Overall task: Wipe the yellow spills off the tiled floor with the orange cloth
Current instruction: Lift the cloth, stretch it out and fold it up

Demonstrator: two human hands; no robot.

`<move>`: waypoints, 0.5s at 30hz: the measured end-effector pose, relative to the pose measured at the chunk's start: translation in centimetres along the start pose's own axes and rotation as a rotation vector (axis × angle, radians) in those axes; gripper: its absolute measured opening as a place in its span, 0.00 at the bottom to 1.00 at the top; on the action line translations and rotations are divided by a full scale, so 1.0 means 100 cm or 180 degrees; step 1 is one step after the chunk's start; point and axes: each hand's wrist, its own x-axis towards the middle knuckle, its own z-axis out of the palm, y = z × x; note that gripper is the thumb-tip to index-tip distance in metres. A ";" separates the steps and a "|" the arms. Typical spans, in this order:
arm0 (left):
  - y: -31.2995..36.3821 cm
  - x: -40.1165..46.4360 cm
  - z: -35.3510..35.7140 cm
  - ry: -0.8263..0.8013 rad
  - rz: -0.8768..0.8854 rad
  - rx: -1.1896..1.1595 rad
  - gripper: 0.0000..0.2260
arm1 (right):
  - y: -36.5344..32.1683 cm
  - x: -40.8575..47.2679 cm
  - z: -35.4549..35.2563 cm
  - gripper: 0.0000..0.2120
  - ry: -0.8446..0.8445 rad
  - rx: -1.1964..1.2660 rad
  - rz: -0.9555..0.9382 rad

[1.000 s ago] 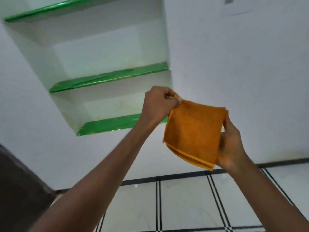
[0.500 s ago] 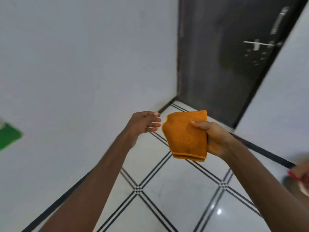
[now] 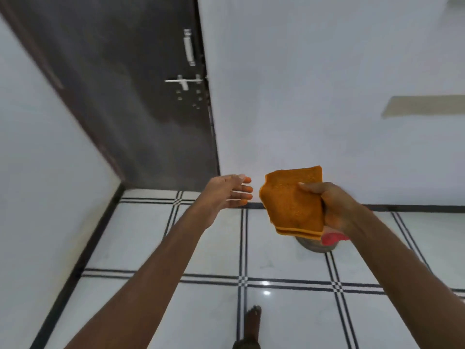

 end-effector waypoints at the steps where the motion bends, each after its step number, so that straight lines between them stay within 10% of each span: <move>1: -0.002 0.022 0.011 -0.0092 -0.0055 -0.0018 0.14 | -0.006 0.012 -0.015 0.29 0.0077 0.0013 0.0037; 15: -0.015 0.290 0.216 -0.0899 -0.0915 0.0078 0.13 | -0.063 0.163 -0.244 0.21 0.1134 0.0334 0.0258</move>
